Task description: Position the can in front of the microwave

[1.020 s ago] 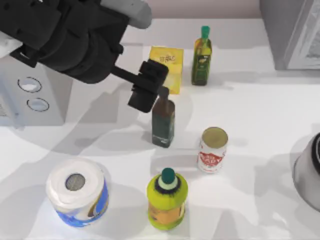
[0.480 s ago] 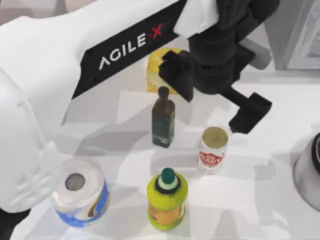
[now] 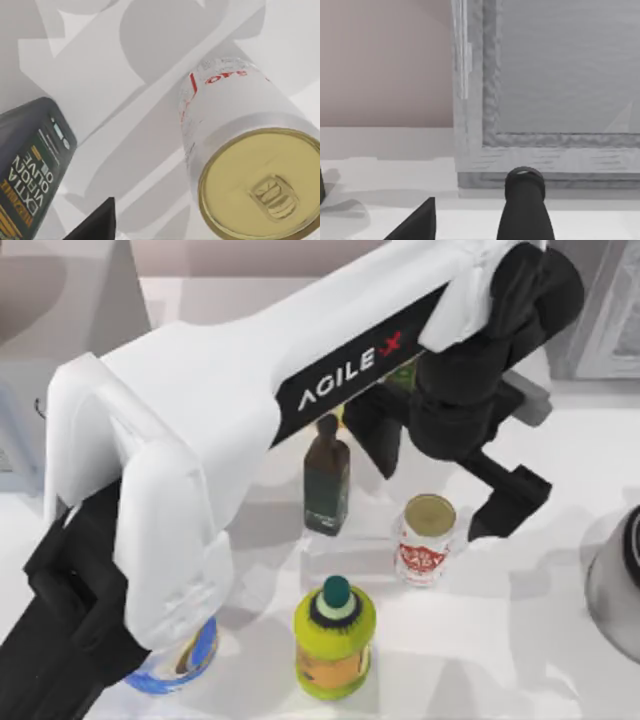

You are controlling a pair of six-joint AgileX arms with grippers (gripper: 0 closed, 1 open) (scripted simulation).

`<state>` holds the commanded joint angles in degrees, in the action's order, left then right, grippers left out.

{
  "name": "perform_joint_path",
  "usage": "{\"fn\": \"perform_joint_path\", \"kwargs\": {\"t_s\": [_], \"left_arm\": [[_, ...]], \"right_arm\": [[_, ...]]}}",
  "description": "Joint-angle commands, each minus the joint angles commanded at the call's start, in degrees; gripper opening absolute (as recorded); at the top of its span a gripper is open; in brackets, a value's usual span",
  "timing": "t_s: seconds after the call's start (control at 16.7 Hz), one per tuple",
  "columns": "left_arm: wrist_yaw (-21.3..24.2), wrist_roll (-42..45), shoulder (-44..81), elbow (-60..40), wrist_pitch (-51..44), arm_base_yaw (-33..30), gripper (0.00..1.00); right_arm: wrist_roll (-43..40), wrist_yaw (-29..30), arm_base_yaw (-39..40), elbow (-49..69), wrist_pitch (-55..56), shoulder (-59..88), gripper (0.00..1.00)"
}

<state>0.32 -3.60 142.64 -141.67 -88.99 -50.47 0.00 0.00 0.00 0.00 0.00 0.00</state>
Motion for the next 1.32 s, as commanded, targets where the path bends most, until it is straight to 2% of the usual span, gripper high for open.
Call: {"fn": "perform_joint_path", "kwargs": {"t_s": [0.36,0.84,1.2,1.32], "left_arm": [[0.0,-0.1,-0.1,1.1,1.0,0.1,1.00],[0.0,-0.4,-1.7,16.0,14.4,-0.4,1.00],[0.0,0.1,-2.1,17.4,15.4,0.1,1.00],[0.0,0.1,-2.1,17.4,15.4,0.1,0.85]], "right_arm": [[0.0,0.0,0.0,0.0,0.0,0.0,1.00],[0.0,0.0,0.0,0.0,0.0,0.0,1.00],[0.0,0.0,0.0,0.0,0.0,0.0,1.00],[0.0,0.0,0.0,0.0,0.0,0.0,1.00]]}}
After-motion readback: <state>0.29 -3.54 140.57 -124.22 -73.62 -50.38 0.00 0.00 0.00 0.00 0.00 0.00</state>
